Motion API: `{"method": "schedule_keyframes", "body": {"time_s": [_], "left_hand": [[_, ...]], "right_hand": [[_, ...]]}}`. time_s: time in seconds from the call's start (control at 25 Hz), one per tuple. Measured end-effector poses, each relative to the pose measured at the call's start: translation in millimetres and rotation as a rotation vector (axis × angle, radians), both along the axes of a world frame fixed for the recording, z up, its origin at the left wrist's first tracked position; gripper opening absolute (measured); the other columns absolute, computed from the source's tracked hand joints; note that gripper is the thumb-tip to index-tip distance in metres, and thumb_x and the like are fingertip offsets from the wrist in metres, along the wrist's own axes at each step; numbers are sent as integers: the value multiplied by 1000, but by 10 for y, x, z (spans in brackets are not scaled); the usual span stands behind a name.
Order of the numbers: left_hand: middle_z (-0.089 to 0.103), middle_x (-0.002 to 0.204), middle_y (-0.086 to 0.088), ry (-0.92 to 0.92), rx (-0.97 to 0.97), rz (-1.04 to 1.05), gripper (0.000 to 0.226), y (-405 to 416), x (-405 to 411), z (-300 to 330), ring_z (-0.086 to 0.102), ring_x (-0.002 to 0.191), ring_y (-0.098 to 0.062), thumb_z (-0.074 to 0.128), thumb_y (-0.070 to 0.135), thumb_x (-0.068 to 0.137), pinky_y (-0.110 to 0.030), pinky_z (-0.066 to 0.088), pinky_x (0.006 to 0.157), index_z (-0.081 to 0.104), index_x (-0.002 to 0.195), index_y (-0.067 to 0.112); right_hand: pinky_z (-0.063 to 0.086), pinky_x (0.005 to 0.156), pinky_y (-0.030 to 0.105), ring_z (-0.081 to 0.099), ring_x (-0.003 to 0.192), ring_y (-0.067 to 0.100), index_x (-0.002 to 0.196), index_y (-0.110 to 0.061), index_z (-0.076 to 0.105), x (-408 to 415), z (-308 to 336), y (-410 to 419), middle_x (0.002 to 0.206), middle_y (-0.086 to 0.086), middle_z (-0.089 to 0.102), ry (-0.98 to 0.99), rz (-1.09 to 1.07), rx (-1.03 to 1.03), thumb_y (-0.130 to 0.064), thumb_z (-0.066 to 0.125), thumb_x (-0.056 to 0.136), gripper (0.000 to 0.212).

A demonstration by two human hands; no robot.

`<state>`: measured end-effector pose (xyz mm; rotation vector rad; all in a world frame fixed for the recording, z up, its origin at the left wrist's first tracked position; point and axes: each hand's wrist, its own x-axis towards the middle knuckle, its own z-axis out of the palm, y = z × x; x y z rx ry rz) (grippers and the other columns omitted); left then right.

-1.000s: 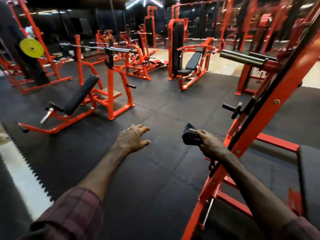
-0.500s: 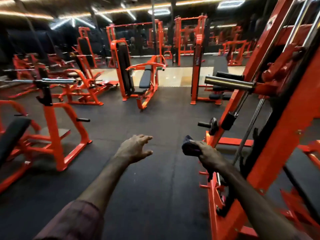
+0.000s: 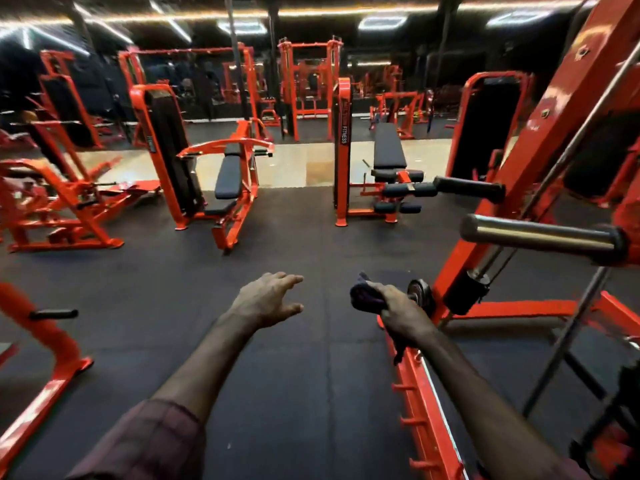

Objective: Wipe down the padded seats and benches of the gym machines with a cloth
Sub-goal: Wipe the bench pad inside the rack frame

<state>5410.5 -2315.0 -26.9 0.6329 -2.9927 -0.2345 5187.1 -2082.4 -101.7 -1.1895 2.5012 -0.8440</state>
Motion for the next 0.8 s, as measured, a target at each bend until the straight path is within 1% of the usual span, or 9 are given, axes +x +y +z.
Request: {"method": "schedule_keyframes", "body": {"time_s": [0.12, 0.2, 0.32, 0.44, 0.52, 0.6, 0.72, 0.8], "left_hand": [[55, 146, 14, -1, 5, -57, 70, -737, -801, -51, 47, 138, -15, 66, 60, 94, -41, 51, 104, 41, 157, 40], [55, 147, 14, 6, 4, -121, 69, -1276, -1479, -155, 47, 138, -15, 66, 59, 95, -41, 51, 104, 41, 157, 40], [54, 147, 14, 13, 2, -220, 69, -1979, -2414, -326, 47, 139, -14, 66, 58, 95, -41, 51, 104, 41, 157, 40], [55, 146, 13, -35, 12, -341, 69, -2753, -3444, -375, 48, 137, -15, 66, 59, 95, -42, 52, 103, 41, 156, 40], [55, 146, 14, -54, 2, -395, 69, -3192, -4128, -319, 49, 136, -15, 66, 59, 95, -42, 52, 103, 42, 156, 40], [56, 147, 14, -33, -3, -457, 68, -3452, -4754, -257, 49, 137, -16, 67, 59, 94, -42, 52, 103, 43, 155, 40], [55, 148, 15, -25, -1, -569, 70, -3679, -5830, -228, 48, 138, -15, 68, 56, 95, -41, 51, 102, 39, 157, 40], [55, 149, 14, -10, 10, -647, 72, -3766, -6582, -312, 48, 139, -15, 68, 57, 94, -40, 52, 102, 39, 158, 40]], "right_hand": [[41, 116, 48, 52, 139, 26, 154, -41, 43, -608, -64, -618, 148, -1, 55, 16, -54, 20, -22, 38, 69, 88], [42, 115, 48, 53, 139, 26, 154, -42, 43, -1094, -187, -1066, 147, -2, 55, 22, -96, 15, -19, 41, 71, 86], [46, 110, 44, 55, 134, 26, 154, -39, 46, -1796, -393, -1610, 144, -1, 56, 25, -213, 43, -7, 49, 81, 80], [49, 108, 46, 58, 133, 27, 152, -43, 45, -2555, -491, -2170, 143, -1, 58, -2, -337, 43, -11, 49, 84, 76], [46, 111, 49, 55, 136, 31, 155, -37, 45, -3055, -508, -2470, 145, 5, 57, -37, -404, 47, -7, 53, 87, 75], [45, 111, 51, 56, 135, 32, 155, -33, 46, -3452, -499, -2644, 145, 6, 57, -14, -462, 24, -8, 52, 86, 74], [48, 109, 52, 59, 132, 29, 151, -39, 47, -4206, -628, -2825, 143, 0, 59, -6, -597, -9, -23, 42, 77, 76], [49, 108, 53, 60, 131, 28, 150, -40, 47, -4765, -704, -2899, 143, -1, 60, 7, -662, -14, -26, 41, 77, 75]]}}
